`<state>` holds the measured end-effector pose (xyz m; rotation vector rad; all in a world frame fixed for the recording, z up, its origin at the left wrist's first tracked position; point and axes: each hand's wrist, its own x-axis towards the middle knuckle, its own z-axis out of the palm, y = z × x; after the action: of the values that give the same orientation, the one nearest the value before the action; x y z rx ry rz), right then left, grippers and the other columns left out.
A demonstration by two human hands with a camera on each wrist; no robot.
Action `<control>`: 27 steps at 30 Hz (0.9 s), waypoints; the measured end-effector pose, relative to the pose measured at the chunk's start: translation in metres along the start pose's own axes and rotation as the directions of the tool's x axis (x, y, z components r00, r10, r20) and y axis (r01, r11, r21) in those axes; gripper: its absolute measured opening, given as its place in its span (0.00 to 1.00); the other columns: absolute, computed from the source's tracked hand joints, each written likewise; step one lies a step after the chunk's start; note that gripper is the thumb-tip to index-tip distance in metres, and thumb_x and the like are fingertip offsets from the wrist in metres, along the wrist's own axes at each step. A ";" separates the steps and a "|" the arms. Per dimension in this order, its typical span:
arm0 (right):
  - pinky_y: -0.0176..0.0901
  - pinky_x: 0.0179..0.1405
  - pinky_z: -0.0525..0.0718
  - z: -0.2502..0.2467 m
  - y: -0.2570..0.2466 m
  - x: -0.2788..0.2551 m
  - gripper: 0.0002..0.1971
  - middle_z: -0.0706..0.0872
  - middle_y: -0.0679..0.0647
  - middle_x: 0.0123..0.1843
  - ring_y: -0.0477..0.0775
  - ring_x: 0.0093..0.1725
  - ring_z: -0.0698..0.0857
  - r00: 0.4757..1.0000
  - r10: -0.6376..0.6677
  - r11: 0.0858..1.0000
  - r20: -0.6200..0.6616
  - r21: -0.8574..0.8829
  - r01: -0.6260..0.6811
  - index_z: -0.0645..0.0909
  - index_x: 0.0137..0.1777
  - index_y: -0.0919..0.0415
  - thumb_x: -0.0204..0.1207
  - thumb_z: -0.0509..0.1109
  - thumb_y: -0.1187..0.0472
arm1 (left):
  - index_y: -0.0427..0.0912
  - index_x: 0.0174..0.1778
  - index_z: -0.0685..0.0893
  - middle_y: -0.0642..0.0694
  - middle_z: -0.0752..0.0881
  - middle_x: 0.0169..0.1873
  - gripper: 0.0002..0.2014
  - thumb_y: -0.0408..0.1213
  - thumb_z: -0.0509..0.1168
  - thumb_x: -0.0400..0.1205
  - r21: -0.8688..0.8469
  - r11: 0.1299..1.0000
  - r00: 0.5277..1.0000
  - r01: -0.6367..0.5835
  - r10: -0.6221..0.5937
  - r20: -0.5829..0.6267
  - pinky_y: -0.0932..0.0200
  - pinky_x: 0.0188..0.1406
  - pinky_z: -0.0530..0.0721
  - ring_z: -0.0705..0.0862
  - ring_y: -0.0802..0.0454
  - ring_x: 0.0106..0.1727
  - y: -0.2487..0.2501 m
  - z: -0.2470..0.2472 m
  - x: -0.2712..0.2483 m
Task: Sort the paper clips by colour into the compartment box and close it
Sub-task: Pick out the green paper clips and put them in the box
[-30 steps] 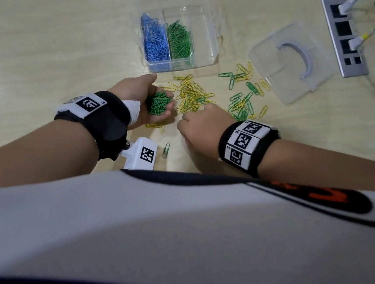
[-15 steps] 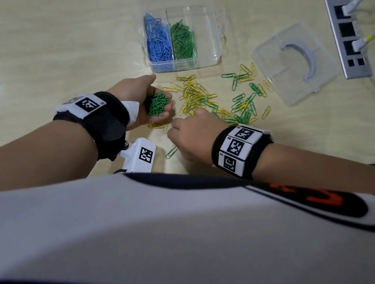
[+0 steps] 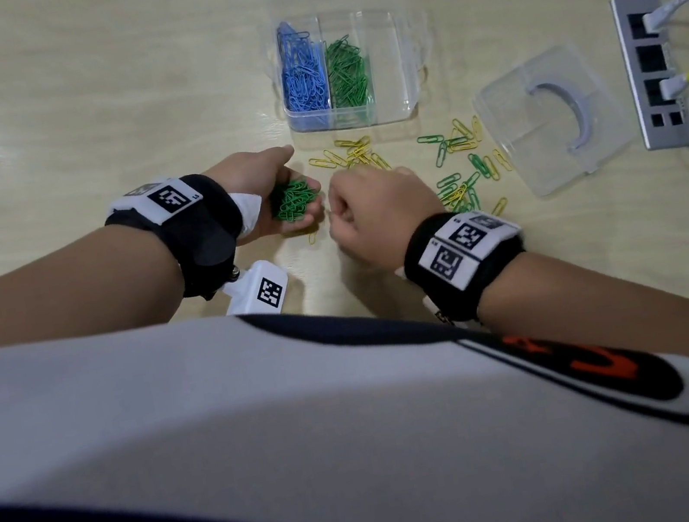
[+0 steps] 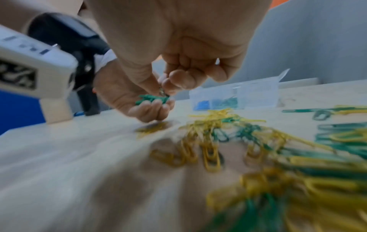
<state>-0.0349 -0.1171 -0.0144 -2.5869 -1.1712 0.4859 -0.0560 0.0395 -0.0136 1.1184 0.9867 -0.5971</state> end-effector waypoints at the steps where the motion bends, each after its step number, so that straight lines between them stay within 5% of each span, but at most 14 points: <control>1: 0.48 0.54 0.72 -0.002 0.003 0.003 0.04 0.76 0.44 0.43 0.51 0.43 0.76 0.998 0.009 0.999 -0.060 0.044 -0.007 0.74 0.45 0.51 0.79 0.62 0.52 | 0.34 0.38 0.77 0.37 0.82 0.30 0.25 0.50 0.49 0.88 -0.002 1.000 1.000 0.003 -0.003 -0.002 0.61 0.29 0.86 0.82 0.44 0.31 -0.001 0.002 0.000; 5: 0.48 0.55 0.73 -0.011 -0.001 0.015 0.06 0.83 0.47 0.47 0.52 0.50 0.82 0.996 -0.051 0.995 -0.071 0.077 0.057 0.82 0.49 0.51 0.78 0.64 0.53 | 0.35 0.44 0.77 0.38 0.81 0.39 0.17 0.46 0.55 0.87 -0.063 0.997 0.999 -0.042 0.041 -0.013 0.50 0.33 0.89 0.83 0.42 0.40 -0.004 0.013 -0.003; 10: 0.49 0.51 0.80 -0.011 0.019 0.014 0.10 0.81 0.54 0.53 0.56 0.50 0.81 0.974 0.133 0.982 -0.183 0.157 -0.104 0.81 0.55 0.57 0.79 0.63 0.56 | 0.34 0.38 0.79 0.39 0.82 0.30 0.23 0.49 0.50 0.88 -0.045 0.999 0.998 0.003 0.000 0.057 0.61 0.28 0.87 0.83 0.50 0.24 -0.005 0.016 -0.004; 14: 0.53 0.57 0.82 -0.002 0.037 0.009 0.29 0.73 0.58 0.63 0.60 0.58 0.79 0.971 0.230 0.972 0.070 -0.068 -0.225 0.71 0.71 0.56 0.74 0.70 0.44 | 0.34 0.37 0.79 0.38 0.83 0.34 0.25 0.50 0.49 0.88 -0.052 0.999 0.999 0.016 -0.014 0.044 0.62 0.29 0.86 0.81 0.50 0.28 -0.004 0.013 -0.003; 19: 0.48 0.49 0.78 0.002 0.044 0.010 0.15 0.75 0.59 0.59 0.62 0.54 0.80 0.974 0.224 0.975 0.037 -0.009 -0.224 0.76 0.63 0.57 0.79 0.67 0.55 | 0.35 0.37 0.78 0.41 0.83 0.22 0.23 0.47 0.48 0.88 -0.052 0.999 0.999 0.009 -0.007 0.051 0.64 0.25 0.85 0.81 0.50 0.26 -0.001 0.012 -0.005; 27: 0.42 0.45 0.74 -0.018 0.058 0.015 0.06 0.76 0.51 0.49 0.53 0.47 0.77 0.937 0.337 0.937 -0.092 0.129 -0.324 0.80 0.51 0.57 0.77 0.64 0.60 | 0.37 0.37 0.77 0.42 0.83 0.22 0.20 0.41 0.48 0.88 -0.033 0.999 0.998 0.014 -0.012 0.066 0.65 0.27 0.84 0.82 0.52 0.22 0.002 0.010 -0.005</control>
<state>0.0207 -0.1452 -0.0226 -2.6807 -0.6515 0.4496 -0.0533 0.0301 -0.0074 1.0576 0.9444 -0.6221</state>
